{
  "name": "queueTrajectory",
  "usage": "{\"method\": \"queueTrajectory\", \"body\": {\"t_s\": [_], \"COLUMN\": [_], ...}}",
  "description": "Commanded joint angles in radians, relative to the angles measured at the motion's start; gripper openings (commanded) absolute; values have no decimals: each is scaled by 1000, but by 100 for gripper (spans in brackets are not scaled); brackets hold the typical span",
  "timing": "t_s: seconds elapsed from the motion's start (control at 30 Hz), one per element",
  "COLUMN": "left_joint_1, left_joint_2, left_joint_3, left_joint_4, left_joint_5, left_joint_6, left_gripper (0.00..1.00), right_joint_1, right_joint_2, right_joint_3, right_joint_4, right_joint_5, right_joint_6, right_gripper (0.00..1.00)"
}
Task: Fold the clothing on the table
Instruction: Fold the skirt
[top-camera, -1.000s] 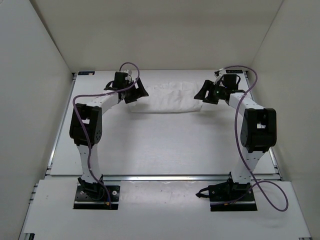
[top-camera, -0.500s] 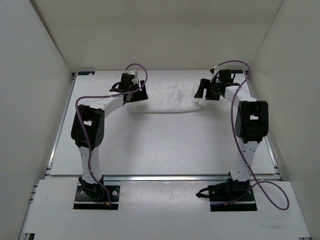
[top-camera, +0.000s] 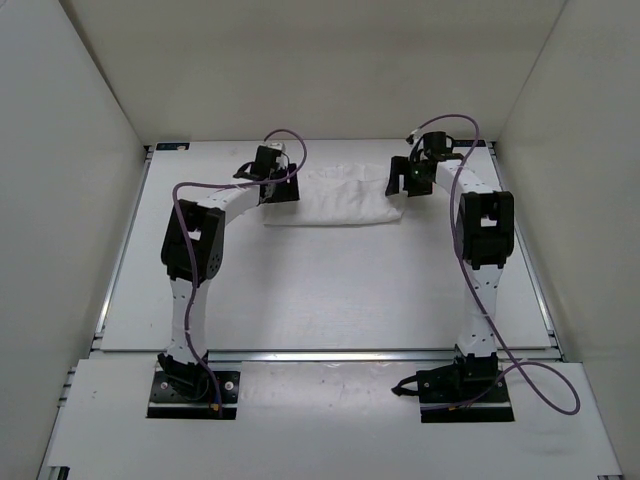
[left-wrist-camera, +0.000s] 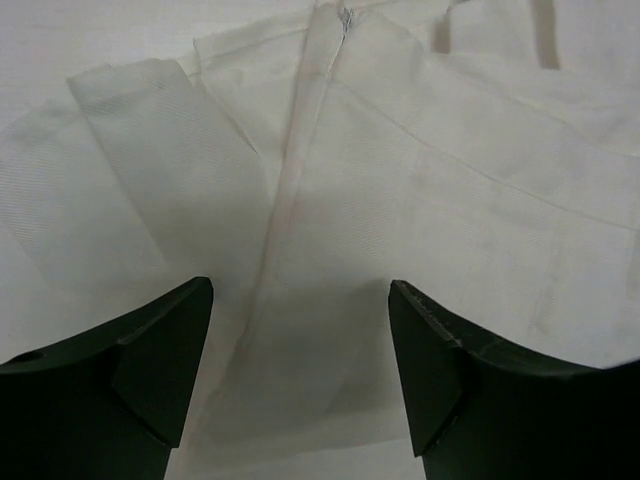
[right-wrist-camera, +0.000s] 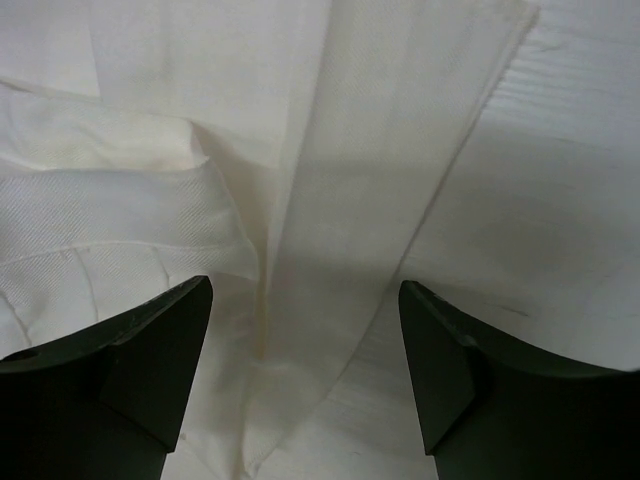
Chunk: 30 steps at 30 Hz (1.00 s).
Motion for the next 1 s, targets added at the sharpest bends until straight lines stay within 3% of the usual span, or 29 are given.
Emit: {"method": "queueTrajectory", "body": {"t_s": [0.0, 0.23, 0.3, 0.33, 0.37, 0.53, 0.63, 0.7, 0.97], "left_joint_1": [-18, -18, -16, -18, -21, -39, -58, -74, -205], "left_joint_2": [10, 57, 71, 77, 76, 68, 27, -5, -220], "left_joint_3": [48, 82, 94, 97, 91, 58, -17, -86, -310], "left_joint_4": [-51, -132, -153, -164, -172, -225, -224, -213, -293], "left_joint_5": [-15, -18, -21, -18, -20, -7, 8, 22, 92], "left_joint_6": [13, 15, 10, 10, 5, -18, -25, -39, -25], "left_gripper": [81, 68, 60, 52, 48, 17, 4, 0, 0], "right_joint_1": [27, 27, 35, 40, 41, 52, 41, 29, 40], "right_joint_2": [10, 19, 22, 24, 24, -48, -114, -163, -455], "right_joint_3": [13, -1, 8, 5, -6, -56, -134, -177, -426], "right_joint_4": [-54, -51, -57, -59, -65, -63, -66, -59, -39], "right_joint_5": [30, -12, -15, -16, -19, -10, -13, -19, -19], "right_joint_6": [-29, -17, -24, -29, -20, -26, -37, -37, -15], "right_gripper": [71, 35, 18, 4, 1, 0, 0, 0, 0]}}
